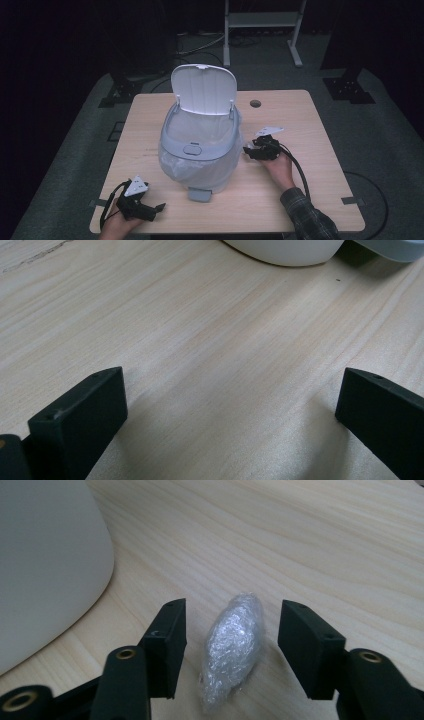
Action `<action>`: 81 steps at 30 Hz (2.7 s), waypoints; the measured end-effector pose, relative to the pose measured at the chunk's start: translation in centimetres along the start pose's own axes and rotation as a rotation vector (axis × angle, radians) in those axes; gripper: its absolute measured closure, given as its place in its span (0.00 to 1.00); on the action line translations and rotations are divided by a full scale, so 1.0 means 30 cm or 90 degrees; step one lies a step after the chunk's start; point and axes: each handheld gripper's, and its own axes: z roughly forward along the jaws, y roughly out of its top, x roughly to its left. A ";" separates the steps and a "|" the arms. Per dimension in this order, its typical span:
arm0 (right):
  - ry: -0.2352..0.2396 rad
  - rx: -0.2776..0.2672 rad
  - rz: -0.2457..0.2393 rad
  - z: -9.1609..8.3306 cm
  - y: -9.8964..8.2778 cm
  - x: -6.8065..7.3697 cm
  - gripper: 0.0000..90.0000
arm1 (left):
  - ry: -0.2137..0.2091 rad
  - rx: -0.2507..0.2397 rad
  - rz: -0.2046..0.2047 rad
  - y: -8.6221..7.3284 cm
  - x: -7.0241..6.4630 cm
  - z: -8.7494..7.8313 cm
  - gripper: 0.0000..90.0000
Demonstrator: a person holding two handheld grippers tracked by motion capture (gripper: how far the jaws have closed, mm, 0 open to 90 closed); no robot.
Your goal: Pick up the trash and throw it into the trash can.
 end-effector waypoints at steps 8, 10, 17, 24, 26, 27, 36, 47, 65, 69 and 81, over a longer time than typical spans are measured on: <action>0.004 0.011 -0.008 0.003 -0.007 -0.002 0.60 | 0.000 0.000 0.000 0.000 0.000 0.000 0.00; -0.003 0.013 -0.018 0.001 -0.010 -0.001 0.67 | 0.000 0.000 0.000 0.000 0.000 0.000 0.00; 0.007 0.019 -0.018 -0.007 -0.011 -0.009 0.70 | 0.000 0.000 0.000 0.000 0.000 0.000 0.00; 0.026 0.025 -0.007 -0.029 -0.012 -0.022 0.70 | 0.000 0.000 0.000 0.000 0.000 0.000 0.00; 0.034 0.023 -0.003 -0.040 -0.010 -0.026 0.70 | 0.000 0.000 0.000 0.000 0.000 0.000 0.00; 0.037 0.022 -0.004 -0.045 -0.010 -0.028 0.70 | 0.000 0.000 0.000 0.000 0.000 0.000 0.00; 0.050 0.016 -0.006 -0.114 -0.011 -0.034 0.70 | 0.000 0.000 0.000 0.000 0.000 0.000 0.00; 0.064 0.007 -0.010 -0.171 -0.010 -0.034 0.70 | 0.000 0.001 0.000 0.000 0.000 0.000 0.00; 0.087 0.001 -0.030 -0.251 -0.004 -0.009 0.70 | 0.000 0.002 0.000 0.000 0.000 -0.001 0.00; 0.094 -0.007 -0.036 -0.279 0.000 0.003 0.70 | 0.000 0.002 0.000 0.000 0.000 -0.001 0.00; 0.112 -0.027 -0.049 -0.340 0.014 0.015 0.70 | 0.000 0.002 0.000 0.000 0.000 -0.001 0.00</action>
